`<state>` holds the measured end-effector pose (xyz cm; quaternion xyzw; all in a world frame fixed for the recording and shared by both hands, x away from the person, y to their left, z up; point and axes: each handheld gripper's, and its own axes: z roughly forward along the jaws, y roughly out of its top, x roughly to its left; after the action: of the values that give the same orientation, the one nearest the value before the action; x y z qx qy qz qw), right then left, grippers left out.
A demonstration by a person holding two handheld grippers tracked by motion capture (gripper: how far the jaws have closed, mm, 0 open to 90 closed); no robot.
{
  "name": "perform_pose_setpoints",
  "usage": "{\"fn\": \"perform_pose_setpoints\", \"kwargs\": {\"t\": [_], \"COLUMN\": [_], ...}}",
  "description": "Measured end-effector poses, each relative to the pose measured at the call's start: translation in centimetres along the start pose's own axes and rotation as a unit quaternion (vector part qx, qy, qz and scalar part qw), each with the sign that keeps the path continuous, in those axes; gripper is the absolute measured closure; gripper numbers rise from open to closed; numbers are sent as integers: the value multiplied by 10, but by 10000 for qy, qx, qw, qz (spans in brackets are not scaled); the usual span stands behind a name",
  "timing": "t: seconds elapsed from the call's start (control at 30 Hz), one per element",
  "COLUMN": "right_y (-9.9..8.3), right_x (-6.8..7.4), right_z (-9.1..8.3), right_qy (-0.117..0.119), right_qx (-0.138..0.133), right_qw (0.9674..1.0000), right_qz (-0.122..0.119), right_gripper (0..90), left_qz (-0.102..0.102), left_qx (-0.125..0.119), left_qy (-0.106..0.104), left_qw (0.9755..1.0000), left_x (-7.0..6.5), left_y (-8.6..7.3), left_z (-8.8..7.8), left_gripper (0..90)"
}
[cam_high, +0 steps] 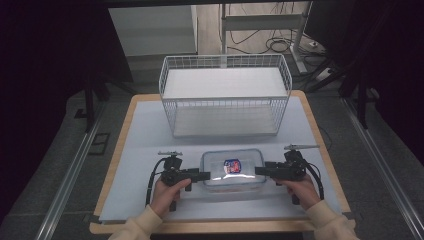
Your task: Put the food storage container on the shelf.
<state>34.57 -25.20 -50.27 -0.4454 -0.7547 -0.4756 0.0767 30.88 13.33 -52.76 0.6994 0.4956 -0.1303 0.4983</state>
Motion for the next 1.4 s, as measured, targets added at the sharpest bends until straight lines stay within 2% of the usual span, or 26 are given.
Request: {"fn": "perform_pose_setpoints", "kwargs": {"t": [0.13,0.27,0.33,0.47,0.57,0.6,0.63,0.7,0.8,0.83,0.9,1.0,1.17,1.27,1.4], "right_y": [0,1,1,2,3,3,2,1,2,2,2,2,3,3,3], "right_x": [0,-1,-2,-2,-1,-1,-1,-2,-2,-2,-3,-5,-6,-6,-6], "right_z": [3,5,4,1,-5,-6,-6,-6,-5,-3,-3,-2,-1,-1,-1], "right_qy": [106,110,136,122,63,79,93,128,105,117,146,194,223,235,238], "right_qx": [63,70,95,85,59,81,92,80,88,121,137,144,144,153,161], "right_qw": [9999,9998,9996,9997,9999,9999,9999,9998,9999,9997,9996,9994,9993,9992,9992], "right_qz": [106,144,227,216,92,104,113,134,105,148,192,264,277,291,293], "right_gripper": [269,267,289,343,407,415,415,412,389,360,356,358,352,346,344], "left_qz": [3,47,29,12,21,82,204,307,247,213,191,29,-201,-262,-240], "left_qx": [12,23,24,25,-12,-110,-213,-199,-145,-126,-115,-54,19,104,121], "left_qy": [-51,-98,-91,-69,-45,38,134,226,167,151,130,11,-191,-317,-256], "left_qw": [10000,9999,10000,10000,10000,9999,9995,9991,9994,9996,9997,10000,9996,9991,9993], "left_x": [0,-2,-2,-2,-3,-4,-5,-8,-7,-7,-6,-3,2,3,1], "left_y": [0,0,0,1,1,1,1,3,1,2,2,1,1,1,2], "left_z": [2,3,3,2,0,-2,-5,-7,-5,-5,-4,-2,1,4,7], "left_gripper": [250,277,280,288,300,315,380,449,404,400,392,344,321,304,287]}}
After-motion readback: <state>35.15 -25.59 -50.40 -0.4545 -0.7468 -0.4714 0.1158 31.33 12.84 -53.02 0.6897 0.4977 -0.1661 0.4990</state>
